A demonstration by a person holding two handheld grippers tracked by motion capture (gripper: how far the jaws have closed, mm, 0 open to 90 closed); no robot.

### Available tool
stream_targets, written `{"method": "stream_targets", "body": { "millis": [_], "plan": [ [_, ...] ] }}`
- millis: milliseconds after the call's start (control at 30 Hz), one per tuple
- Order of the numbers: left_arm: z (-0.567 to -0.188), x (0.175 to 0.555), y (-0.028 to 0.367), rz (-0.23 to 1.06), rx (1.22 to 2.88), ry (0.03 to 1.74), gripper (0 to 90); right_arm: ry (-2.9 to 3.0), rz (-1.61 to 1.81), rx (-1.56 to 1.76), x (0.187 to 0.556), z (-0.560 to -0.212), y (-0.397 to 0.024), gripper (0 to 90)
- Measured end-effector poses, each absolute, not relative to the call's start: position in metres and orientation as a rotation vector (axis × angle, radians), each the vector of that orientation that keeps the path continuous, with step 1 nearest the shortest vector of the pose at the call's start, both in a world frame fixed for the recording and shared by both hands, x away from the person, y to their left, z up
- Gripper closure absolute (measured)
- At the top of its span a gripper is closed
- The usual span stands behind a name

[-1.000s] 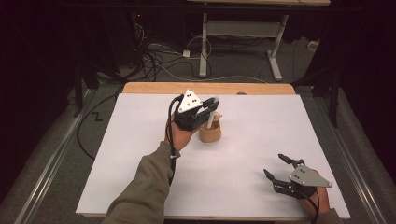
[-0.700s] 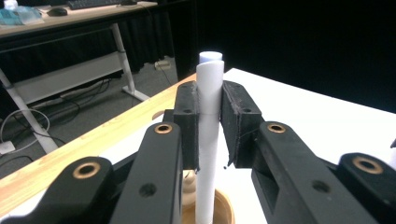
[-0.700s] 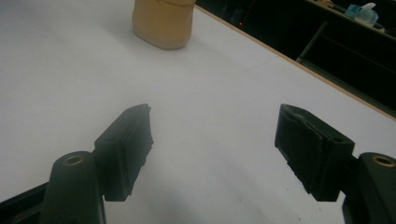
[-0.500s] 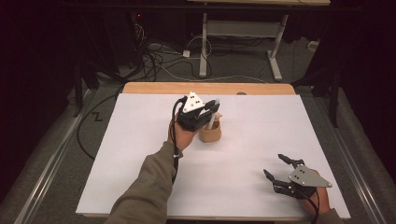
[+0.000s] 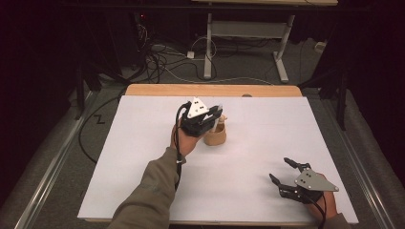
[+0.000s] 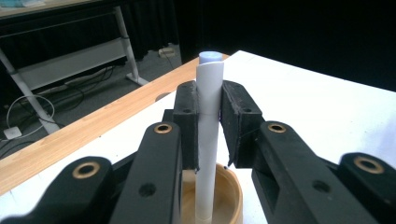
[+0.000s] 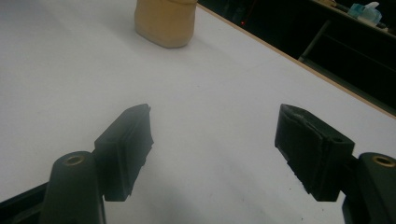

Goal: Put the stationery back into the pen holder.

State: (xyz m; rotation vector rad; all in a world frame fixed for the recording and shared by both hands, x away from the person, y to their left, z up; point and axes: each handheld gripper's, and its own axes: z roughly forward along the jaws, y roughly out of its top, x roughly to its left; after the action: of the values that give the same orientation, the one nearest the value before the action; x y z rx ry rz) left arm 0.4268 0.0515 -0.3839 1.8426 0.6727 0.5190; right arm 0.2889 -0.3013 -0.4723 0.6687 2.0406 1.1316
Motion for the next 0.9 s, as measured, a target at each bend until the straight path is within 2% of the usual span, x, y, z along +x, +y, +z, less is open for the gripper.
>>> {"method": "stream_targets", "body": {
  "millis": [900],
  "plan": [
    [-0.371,0.413,0.066,0.598,1.854,0.629,66.7,2.055,1.124,0.659,0.289,-0.473,-0.299,27.3]
  ]
}}
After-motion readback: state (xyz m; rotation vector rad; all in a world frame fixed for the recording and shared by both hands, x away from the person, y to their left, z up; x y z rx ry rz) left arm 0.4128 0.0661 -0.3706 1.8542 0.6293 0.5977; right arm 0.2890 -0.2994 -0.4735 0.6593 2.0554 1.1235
